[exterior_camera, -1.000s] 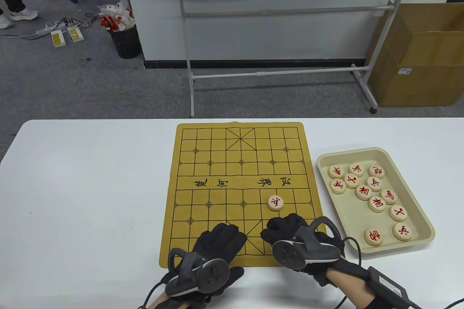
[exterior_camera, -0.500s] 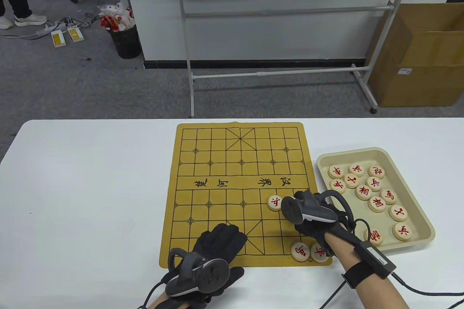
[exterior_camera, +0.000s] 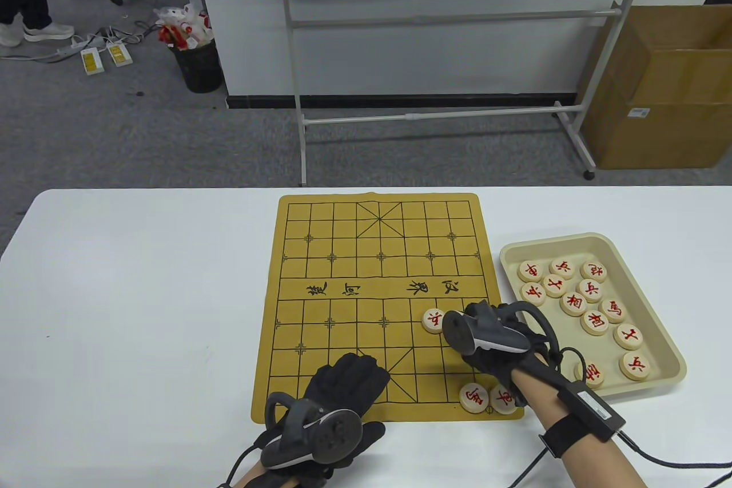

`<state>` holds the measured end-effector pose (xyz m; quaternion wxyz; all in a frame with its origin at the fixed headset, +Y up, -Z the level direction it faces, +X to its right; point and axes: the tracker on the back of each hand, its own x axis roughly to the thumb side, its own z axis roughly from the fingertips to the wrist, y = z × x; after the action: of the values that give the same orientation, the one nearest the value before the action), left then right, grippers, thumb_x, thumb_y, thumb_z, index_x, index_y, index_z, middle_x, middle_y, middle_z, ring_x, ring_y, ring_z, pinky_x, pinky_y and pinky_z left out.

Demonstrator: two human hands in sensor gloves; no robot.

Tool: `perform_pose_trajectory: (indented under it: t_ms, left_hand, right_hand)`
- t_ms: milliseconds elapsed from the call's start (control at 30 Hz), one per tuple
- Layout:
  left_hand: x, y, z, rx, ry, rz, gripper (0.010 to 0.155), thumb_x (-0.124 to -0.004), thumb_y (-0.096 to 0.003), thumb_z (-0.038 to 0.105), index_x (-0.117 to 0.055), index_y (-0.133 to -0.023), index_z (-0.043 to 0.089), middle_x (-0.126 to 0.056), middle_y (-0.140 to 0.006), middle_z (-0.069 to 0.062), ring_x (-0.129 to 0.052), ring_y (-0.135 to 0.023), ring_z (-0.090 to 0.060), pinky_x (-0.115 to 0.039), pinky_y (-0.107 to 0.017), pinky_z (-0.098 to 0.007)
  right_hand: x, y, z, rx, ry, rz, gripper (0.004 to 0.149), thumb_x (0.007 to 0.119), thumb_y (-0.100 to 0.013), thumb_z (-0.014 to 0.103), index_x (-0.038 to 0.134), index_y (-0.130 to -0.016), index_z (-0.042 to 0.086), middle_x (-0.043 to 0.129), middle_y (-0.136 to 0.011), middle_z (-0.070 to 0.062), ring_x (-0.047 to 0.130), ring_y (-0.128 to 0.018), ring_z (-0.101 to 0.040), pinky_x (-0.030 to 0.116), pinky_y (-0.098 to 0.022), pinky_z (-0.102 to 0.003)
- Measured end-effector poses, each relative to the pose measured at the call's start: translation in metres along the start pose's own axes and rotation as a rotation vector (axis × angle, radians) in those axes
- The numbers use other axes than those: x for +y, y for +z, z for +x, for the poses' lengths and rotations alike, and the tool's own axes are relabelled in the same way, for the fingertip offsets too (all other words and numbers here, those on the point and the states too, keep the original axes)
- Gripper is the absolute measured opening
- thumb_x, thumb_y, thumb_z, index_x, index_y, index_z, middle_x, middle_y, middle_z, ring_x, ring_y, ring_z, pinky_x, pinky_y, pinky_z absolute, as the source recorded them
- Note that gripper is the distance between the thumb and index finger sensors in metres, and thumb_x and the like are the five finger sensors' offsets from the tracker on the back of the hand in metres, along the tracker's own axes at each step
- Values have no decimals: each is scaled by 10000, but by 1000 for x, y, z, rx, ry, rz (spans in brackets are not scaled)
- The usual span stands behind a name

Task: Set up Chinese chess pieces

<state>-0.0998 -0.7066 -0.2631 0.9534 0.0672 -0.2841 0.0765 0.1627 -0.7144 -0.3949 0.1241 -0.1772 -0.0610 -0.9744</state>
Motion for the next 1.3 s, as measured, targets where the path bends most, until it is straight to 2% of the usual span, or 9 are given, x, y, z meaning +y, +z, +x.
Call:
perform_pose_trajectory:
  t_ms: [167, 300, 433, 567, 733, 933, 1000, 1233, 1300]
  left_hand:
    - [0, 0, 0, 0, 1, 0, 796, -637, -387, 600, -430, -1088, 284, -465, -1179, -47, -514, -1110, -325, -572, -766, -597]
    - [0, 0, 0, 1, -1, 3, 796, -637, -386, 600, -430, -1087, 286, -464, -1179, -47, -514, -1110, -325, -571, -767, -597]
    - [0, 0, 0, 1, -2, 6, 795, -638, -387, 599, -431, -1087, 285, -467, -1178, -48, -515, -1110, -325, -571, -766, -597]
    - [-1, 0, 0, -1, -7, -2, 794, -637, -387, 599, -432, -1087, 286, -468, -1178, -47, -516, -1109, -325, -572, -766, -597]
    - [-1, 0, 0, 0, -9, -12, 795, -637, -387, 599, -433, -1087, 283, -469, -1177, -49, -518, -1108, -326, -575, -764, -597]
    - [-2, -1, 0, 2, -12, -21, 794, -637, -388, 600, -432, -1087, 284, -468, -1178, -50, -517, -1109, -326, -574, -764, -597]
    - [-2, -1, 0, 3, -13, -21, 795, -637, -387, 600, -433, -1087, 283, -468, -1178, -49, -518, -1108, -327, -574, -764, -597]
    - [-2, -1, 0, 4, -11, -18, 792, -639, -388, 596, -433, -1087, 283, -470, -1177, -50, -517, -1109, -326, -574, -765, -597]
    - [-2, -1, 0, 5, -11, -17, 791, -639, -389, 595, -432, -1086, 283, -468, -1178, -48, -518, -1109, -326, -575, -764, -597]
  right_hand:
    - [-20, 22, -32, 84, -5, -43, 690, 841, -423, 444, 645, -1038, 202, 721, -1063, -106, 873, -906, -318, 606, -748, -604]
    - [-22, 34, -66, 170, 9, -19, 674, 844, -427, 430, 654, -1035, 210, 732, -1063, -90, 865, -922, -314, 602, -750, -605]
    - [-6, 41, -96, 246, 13, 85, 613, 851, -431, 414, 712, -997, 224, 800, -1014, -71, 909, -871, -287, 614, -747, -597]
    - [28, 45, -113, 295, 15, 284, 628, 859, -432, 416, 705, -1009, 219, 800, -1015, -78, 906, -870, -297, 609, -748, -599]
    - [54, 48, -124, 365, 62, 388, 709, 852, -419, 475, 653, -1047, 213, 754, -1057, -92, 861, -928, -312, 576, -761, -614]
    - [67, 49, -128, 402, 113, 474, 706, 849, -412, 512, 671, -1043, 253, 824, -1032, -40, 836, -966, -318, 521, -775, -639]
    - [67, 49, -128, 394, 125, 441, 695, 857, -405, 508, 685, -1030, 255, 851, -1006, -30, 859, -947, -296, 522, -773, -640]
    - [71, 49, -124, 386, 146, 459, 750, 857, -407, 514, 639, -1053, 200, 828, -1003, -59, 850, -923, -305, 504, -774, -653]
    - [70, 48, -123, 376, 170, 412, 758, 858, -404, 509, 628, -1056, 198, 821, -1007, -61, 848, -920, -304, 500, -775, -655]
